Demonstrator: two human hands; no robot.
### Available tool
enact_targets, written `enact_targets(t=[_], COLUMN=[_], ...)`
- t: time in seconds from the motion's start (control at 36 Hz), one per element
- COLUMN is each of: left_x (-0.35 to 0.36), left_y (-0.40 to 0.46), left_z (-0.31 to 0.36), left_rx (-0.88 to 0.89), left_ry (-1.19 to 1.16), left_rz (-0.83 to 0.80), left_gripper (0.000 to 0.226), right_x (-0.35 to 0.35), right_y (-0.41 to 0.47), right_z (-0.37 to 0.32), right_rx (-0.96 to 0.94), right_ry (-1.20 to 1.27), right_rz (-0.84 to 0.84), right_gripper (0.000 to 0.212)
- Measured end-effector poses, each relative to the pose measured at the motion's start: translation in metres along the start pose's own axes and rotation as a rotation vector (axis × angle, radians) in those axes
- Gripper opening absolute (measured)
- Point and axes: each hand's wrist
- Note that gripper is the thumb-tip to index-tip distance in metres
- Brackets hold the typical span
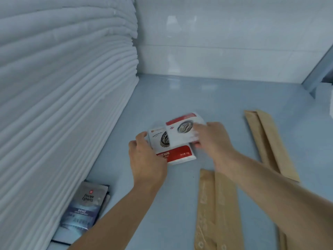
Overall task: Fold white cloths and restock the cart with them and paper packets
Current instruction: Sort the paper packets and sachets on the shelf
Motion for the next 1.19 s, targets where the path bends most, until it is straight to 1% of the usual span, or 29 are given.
enact_targets(t=[0.06,0.11,0.17,0.22,0.28,0.33,0.36,0.39,0.42,0.44,0.47,0.5,0.53,0.58,0.61,0.69,0.75,0.81,0.86,0.92,0.97,1.03,1.08,1.14,1.19], left_x=[-0.002,-0.004,-0.007,-0.012,-0.022,-0.032,-0.038,-0.044,-0.05,-0.054,-0.056,-0.058,-0.059,-0.061,-0.064,-0.074,-0.08,-0.083,-0.084,-0.082,-0.077,-0.069,-0.061,-0.057,-0.056], left_y=[-0.001,-0.003,-0.006,-0.006,-0.008,-0.007,-0.009,-0.011,-0.014,-0.016,-0.021,-0.026,-0.032,-0.045,-0.051,-0.068,-0.078,-0.086,-0.089,-0.089,-0.088,-0.088,-0.089,-0.091,-0.09], left_z=[0.0,0.001,-0.001,-0.004,-0.004,0.0,0.003,0.005,0.005,0.006,0.007,0.008,0.008,0.005,0.001,-0.013,-0.021,-0.027,-0.031,-0.033,-0.035,-0.037,-0.04,-0.044,-0.047], left_rx=[0.0,-0.019,-0.071,-0.149,-0.215,-0.278,-0.298,-0.31,-0.307,-0.284,-0.246,-0.202,-0.162,-0.119,-0.111,-0.081,-0.079,-0.082,-0.074,-0.03,0.071,0.159,0.199,0.218,0.249], left_ry=[-0.013,-0.069,-0.216,-0.361,-0.47,-0.668,-0.794,-0.883,-0.913,-0.889,-0.835,-0.771,-0.72,-0.637,-0.605,-0.557,-0.519,-0.452,-0.348,-0.21,0.023,0.269,0.419,0.535,0.619], left_rz=[0.026,0.042,0.035,0.041,0.043,-0.038,-0.115,-0.201,-0.289,-0.366,-0.418,-0.435,-0.423,-0.343,-0.315,-0.324,-0.34,-0.341,-0.293,-0.221,-0.162,-0.117,-0.127,-0.148,-0.154], left_gripper=[0.071,0.068,0.062,0.055,0.044,0.025,0.023,0.031,0.042,0.05,0.052,0.048,0.039,0.024,0.022,0.022,0.023,0.023,0.025,0.027,0.022,0.023,0.027,0.03,0.031], right_x=[0.009,0.018,0.023,0.025,0.021,0.011,0.007,0.003,0.0,-0.002,-0.003,-0.003,-0.004,-0.006,-0.009,-0.016,-0.018,-0.019,-0.017,-0.013,-0.008,-0.001,0.006,0.011,0.015], right_y=[-0.011,-0.018,-0.022,-0.027,-0.033,-0.035,-0.038,-0.043,-0.049,-0.055,-0.063,-0.07,-0.078,-0.095,-0.104,-0.124,-0.136,-0.144,-0.149,-0.155,-0.158,-0.161,-0.161,-0.16,-0.163], right_z=[0.002,0.002,0.0,-0.005,-0.012,-0.019,-0.021,-0.022,-0.022,-0.02,-0.017,-0.013,-0.009,0.0,0.004,0.012,0.014,0.018,0.022,0.023,0.024,0.025,0.026,0.027,0.026], right_rx=[-0.012,0.002,0.001,-0.027,-0.054,-0.045,-0.03,-0.018,-0.017,-0.024,-0.04,-0.058,-0.074,-0.086,-0.095,-0.101,-0.112,-0.144,-0.179,-0.204,-0.213,-0.221,-0.207,-0.166,-0.149], right_ry=[-0.056,-0.049,0.003,0.073,0.132,0.2,0.234,0.251,0.24,0.215,0.182,0.155,0.127,0.065,0.039,-0.02,-0.098,-0.189,-0.286,-0.371,-0.412,-0.48,-0.593,-0.71,-0.833], right_rz=[-0.067,-0.109,-0.099,-0.053,-0.007,0.017,0.008,-0.008,-0.018,-0.028,-0.038,-0.054,-0.081,-0.162,-0.214,-0.342,-0.331,-0.279,-0.254,-0.234,-0.225,-0.249,-0.287,-0.301,-0.283], right_gripper=[0.015,0.011,0.01,0.013,0.015,0.017,0.019,0.021,0.021,0.021,0.019,0.018,0.02,0.026,0.025,0.025,0.011,0.013,0.017,0.015,0.011,0.026,0.04,0.045,0.045])
Point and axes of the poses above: each hand's wrist, its own y-axis towards the middle knuckle, its own x-axis out of the palm, z = x × y, and after that the axes turned 11 degrees about y, right-handed
